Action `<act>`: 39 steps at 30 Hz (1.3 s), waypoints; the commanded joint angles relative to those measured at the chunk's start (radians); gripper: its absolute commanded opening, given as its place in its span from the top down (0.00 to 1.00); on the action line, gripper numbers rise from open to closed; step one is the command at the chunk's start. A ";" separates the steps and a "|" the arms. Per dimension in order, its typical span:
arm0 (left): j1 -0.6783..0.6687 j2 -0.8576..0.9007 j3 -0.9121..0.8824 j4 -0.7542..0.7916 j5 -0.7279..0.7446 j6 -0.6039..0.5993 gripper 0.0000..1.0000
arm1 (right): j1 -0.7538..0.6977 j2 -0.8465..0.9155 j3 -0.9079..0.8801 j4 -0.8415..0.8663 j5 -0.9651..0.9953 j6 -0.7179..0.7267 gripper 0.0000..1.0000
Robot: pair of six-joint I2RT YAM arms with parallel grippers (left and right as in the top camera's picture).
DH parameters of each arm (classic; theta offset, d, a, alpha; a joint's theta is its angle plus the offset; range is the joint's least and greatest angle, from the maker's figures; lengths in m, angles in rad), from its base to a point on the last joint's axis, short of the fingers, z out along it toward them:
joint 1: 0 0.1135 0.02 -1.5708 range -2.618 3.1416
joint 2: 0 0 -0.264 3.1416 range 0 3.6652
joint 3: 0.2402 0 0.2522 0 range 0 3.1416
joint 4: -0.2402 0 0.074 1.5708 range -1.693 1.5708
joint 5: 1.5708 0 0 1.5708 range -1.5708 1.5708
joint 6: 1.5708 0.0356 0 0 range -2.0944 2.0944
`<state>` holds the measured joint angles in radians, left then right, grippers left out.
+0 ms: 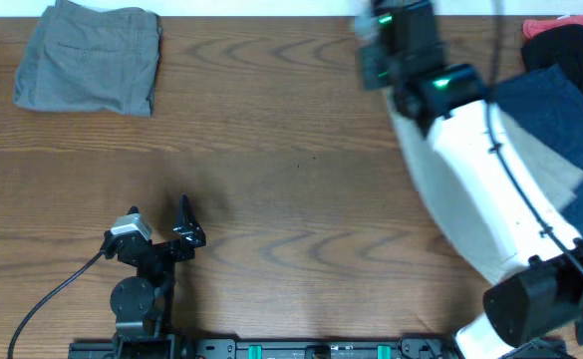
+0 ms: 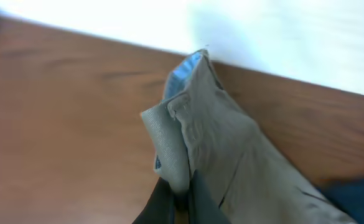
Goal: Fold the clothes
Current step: 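Drag the khaki shorts leftward and lay them flat mid-table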
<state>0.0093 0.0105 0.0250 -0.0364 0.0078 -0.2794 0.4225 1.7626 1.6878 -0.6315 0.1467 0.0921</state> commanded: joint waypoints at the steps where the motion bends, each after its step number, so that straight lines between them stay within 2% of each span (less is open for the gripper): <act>1: -0.004 -0.006 -0.021 -0.034 -0.020 0.017 0.02 | 0.105 0.040 0.018 -0.007 -0.158 0.101 0.99; 5: -0.004 -0.006 -0.021 -0.034 -0.020 0.017 0.02 | 0.219 0.115 0.018 0.021 -0.196 0.220 0.99; 16: -0.004 -0.006 -0.021 -0.034 -0.020 0.017 0.02 | 0.389 0.177 0.021 0.136 -0.310 0.225 0.99; 22: -0.004 -0.006 -0.021 -0.034 -0.020 0.017 0.02 | 0.402 0.175 0.021 0.134 -0.357 0.224 0.92; 24: -0.004 -0.006 -0.021 -0.034 -0.020 0.017 0.02 | 0.401 0.174 0.023 0.126 -0.365 0.222 0.85; 28: -0.004 -0.006 -0.021 -0.034 -0.020 0.017 0.02 | 0.386 0.165 0.049 0.084 -0.364 0.212 0.77; 29: -0.004 -0.006 -0.021 -0.034 -0.020 0.017 0.02 | 0.380 0.159 0.061 0.065 -0.364 0.201 0.72; 31: -0.004 -0.006 -0.021 -0.034 -0.020 0.017 0.02 | 0.360 0.144 0.095 0.006 -0.364 0.177 0.56; 34: -0.004 -0.006 -0.021 -0.034 -0.020 0.017 0.02 | 0.318 0.120 0.152 -0.117 -0.349 0.163 0.55; 35: -0.004 -0.006 -0.021 -0.034 -0.020 0.017 0.02 | 0.299 0.110 0.169 -0.162 -0.340 0.161 0.52; 38: -0.004 -0.006 -0.021 -0.034 -0.020 0.017 0.02 | 0.222 0.079 0.196 -0.299 -0.281 0.161 0.27; 39: -0.004 -0.006 -0.021 -0.034 -0.020 0.017 0.02 | 0.185 0.064 0.197 -0.356 -0.246 0.161 0.22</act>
<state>0.0090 0.0105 0.0250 -0.0368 0.0078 -0.2794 0.6910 1.8950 1.8500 -0.9169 -0.1825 0.2668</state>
